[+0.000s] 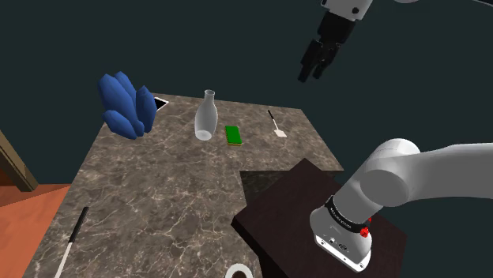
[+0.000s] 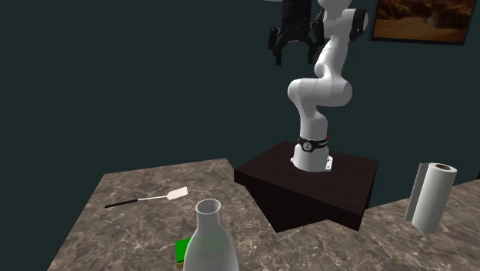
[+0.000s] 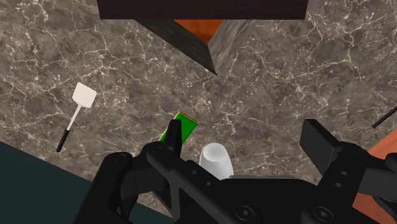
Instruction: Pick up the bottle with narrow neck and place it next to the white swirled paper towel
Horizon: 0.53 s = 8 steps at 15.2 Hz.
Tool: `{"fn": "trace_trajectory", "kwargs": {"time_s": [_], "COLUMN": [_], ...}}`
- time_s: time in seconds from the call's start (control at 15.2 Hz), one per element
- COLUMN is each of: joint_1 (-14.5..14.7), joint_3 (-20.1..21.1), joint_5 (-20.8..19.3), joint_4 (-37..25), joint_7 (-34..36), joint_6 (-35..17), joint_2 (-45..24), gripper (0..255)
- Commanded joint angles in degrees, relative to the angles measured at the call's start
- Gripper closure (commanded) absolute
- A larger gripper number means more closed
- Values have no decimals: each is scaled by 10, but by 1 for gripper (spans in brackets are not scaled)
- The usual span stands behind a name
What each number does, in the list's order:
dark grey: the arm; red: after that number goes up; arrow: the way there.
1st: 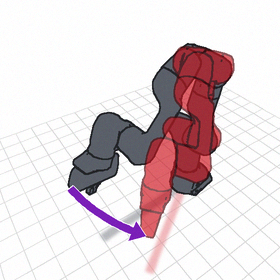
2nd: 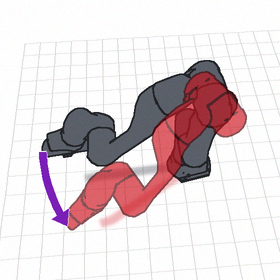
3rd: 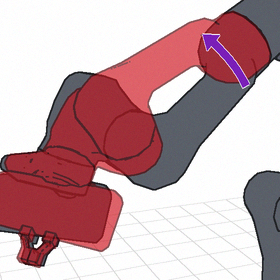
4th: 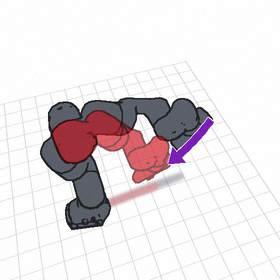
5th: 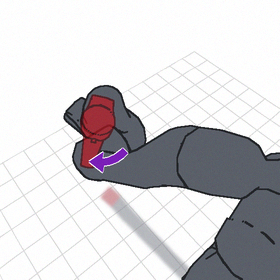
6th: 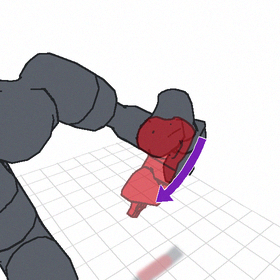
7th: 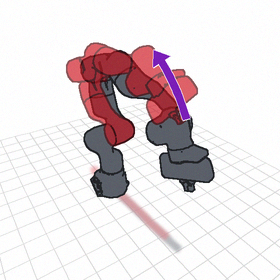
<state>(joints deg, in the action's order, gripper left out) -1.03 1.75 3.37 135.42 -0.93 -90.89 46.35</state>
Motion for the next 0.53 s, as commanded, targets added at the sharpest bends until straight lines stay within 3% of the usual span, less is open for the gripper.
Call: {"fn": "trace_trajectory", "kwargs": {"time_s": [0.0,0.46], "joint_1": [0,-2], "joint_3": [0,15], "joint_5": [0,1], "joint_4": [0,-20], "joint_7": [0,11], "joint_6": [0,-114], "joint_2": [0,-137], "gripper": [0,0]}}
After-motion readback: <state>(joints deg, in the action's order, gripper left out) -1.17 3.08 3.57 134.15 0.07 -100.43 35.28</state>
